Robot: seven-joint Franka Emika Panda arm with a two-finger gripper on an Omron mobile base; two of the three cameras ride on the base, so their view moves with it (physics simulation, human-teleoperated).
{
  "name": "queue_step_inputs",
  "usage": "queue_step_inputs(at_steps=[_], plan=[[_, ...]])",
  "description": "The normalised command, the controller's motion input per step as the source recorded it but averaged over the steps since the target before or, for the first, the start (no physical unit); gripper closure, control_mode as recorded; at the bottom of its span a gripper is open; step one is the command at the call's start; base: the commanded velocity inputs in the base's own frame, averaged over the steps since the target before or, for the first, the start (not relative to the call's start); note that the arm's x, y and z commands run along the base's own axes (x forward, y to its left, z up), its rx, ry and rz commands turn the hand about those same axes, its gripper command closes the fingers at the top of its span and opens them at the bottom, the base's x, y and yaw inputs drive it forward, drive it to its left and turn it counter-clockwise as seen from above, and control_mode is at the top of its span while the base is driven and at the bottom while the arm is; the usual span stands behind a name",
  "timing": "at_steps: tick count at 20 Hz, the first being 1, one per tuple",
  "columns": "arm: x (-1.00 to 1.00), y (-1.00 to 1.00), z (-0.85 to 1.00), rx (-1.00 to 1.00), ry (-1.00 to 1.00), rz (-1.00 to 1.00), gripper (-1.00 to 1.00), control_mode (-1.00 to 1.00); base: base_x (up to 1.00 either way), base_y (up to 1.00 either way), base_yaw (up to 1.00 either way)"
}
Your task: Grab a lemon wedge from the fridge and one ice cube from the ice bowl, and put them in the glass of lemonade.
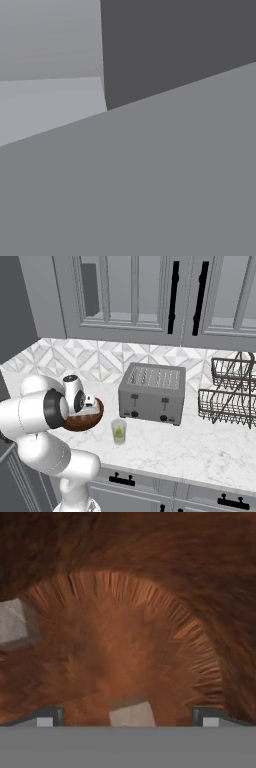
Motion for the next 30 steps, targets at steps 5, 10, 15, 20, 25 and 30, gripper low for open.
queue_step_inputs(at_steps=[5,10,15,20,25,30], plan=[[0.27,0.00,-0.28,0.00,0.00,0.00,-1.00,-1.00,0.00,0.00,0.00],[-0.03,0.00,-0.18,0.00,0.01,0.01,-1.00,-1.00,0.00,0.00,0.00],[-0.05,-0.10,0.00,0.00,-0.02,0.00,-1.00,-1.00,0.00,0.00,0.00],[-0.01,-0.06,0.00,0.00,0.00,0.00,-1.00,-1.00,0.00,0.00,0.00],[-0.09,0.01,-0.21,-0.08,-0.02,0.01,-1.00,-1.00,0.00,0.00,0.00],[-0.56,-0.02,-0.49,-0.12,0.00,0.02,1.00,-1.00,0.00,0.00,0.00]])
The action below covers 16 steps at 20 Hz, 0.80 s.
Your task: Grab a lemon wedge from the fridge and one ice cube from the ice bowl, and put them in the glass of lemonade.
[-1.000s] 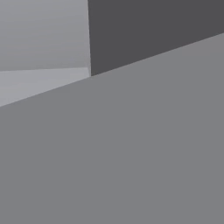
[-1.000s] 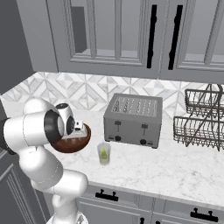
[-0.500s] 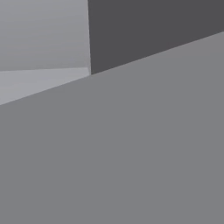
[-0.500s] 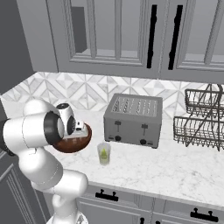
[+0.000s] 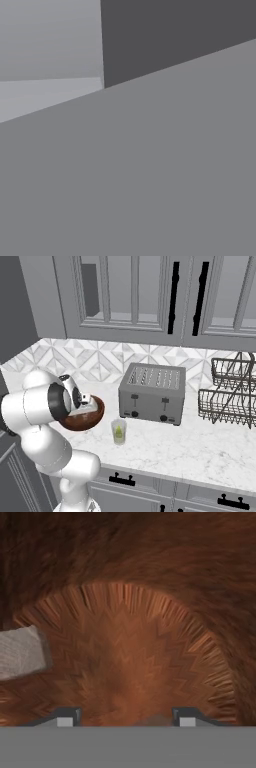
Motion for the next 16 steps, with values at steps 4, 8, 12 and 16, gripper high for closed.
queue_step_inputs(at_steps=[4,8,12,16], plan=[[-0.48,-0.22,-0.29,-0.03,0.00,0.00,1.00,-1.00,0.00,0.00,0.00],[-0.55,-0.40,-0.10,0.00,0.00,-0.01,1.00,-1.00,0.00,0.00,0.00],[-0.39,-0.24,0.11,0.00,-0.07,-0.06,1.00,-1.00,0.00,0.00,0.00],[0.15,0.20,0.93,0.00,-0.31,-0.08,1.00,-1.00,0.00,0.00,0.00]])
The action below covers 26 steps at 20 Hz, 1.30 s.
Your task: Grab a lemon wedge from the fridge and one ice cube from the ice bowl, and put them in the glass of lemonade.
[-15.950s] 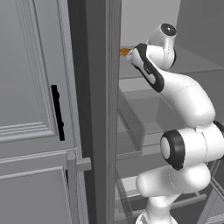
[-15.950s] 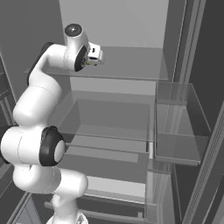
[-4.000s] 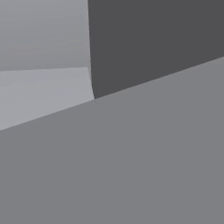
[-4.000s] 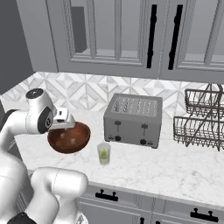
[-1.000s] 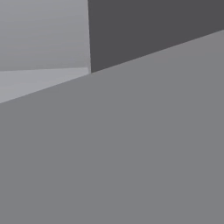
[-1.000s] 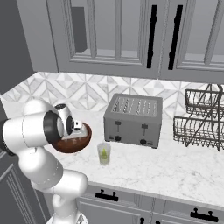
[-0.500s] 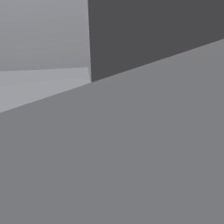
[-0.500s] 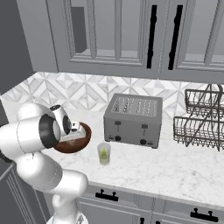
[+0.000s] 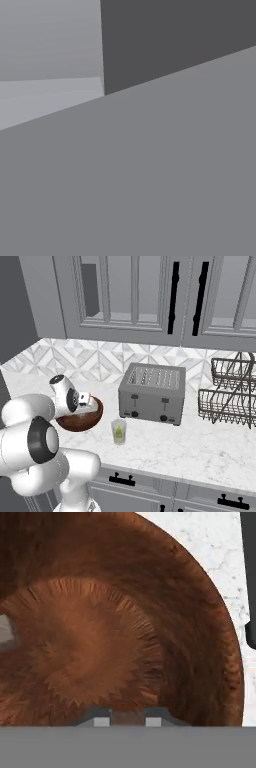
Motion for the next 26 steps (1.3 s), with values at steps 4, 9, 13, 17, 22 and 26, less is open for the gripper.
queue_step_inputs(at_steps=[4,9,13,17,22,26], plan=[[0.38,0.54,1.00,0.00,-0.36,-0.05,1.00,-1.00,0.00,0.00,0.00],[-0.17,-0.67,1.00,0.01,-0.08,-0.13,1.00,-1.00,0.00,0.00,0.00],[-0.09,-1.00,0.90,0.07,0.05,-0.24,1.00,-1.00,0.00,0.00,0.00],[-0.06,-1.00,0.22,0.11,0.07,-0.20,1.00,-1.00,0.00,0.00,0.00],[-0.04,-1.00,-0.44,0.21,0.03,-0.06,1.00,-1.00,0.00,0.00,0.00],[-0.12,-0.48,-0.36,0.18,0.03,0.00,1.00,-1.00,0.00,0.00,0.00]])
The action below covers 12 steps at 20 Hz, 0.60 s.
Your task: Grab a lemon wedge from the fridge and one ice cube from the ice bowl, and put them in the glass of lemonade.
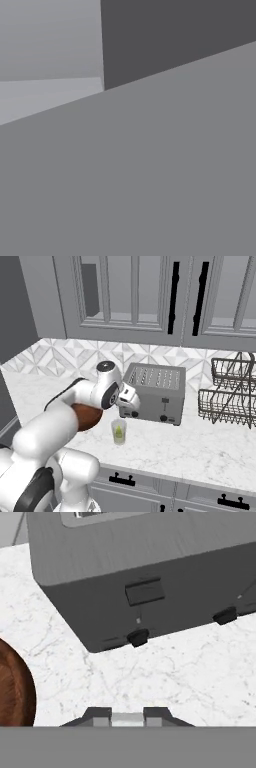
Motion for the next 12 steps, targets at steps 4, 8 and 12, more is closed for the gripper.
queue_step_inputs(at_steps=[4,8,12], plan=[[0.00,0.00,-0.24,0.10,0.02,0.00,1.00,-1.00,0.00,0.00,0.00],[0.00,0.00,-0.49,0.03,0.11,0.00,1.00,-1.00,0.00,0.00,0.00],[0.04,-0.03,-0.43,0.00,0.10,0.00,1.00,-1.00,0.00,0.00,0.00]])
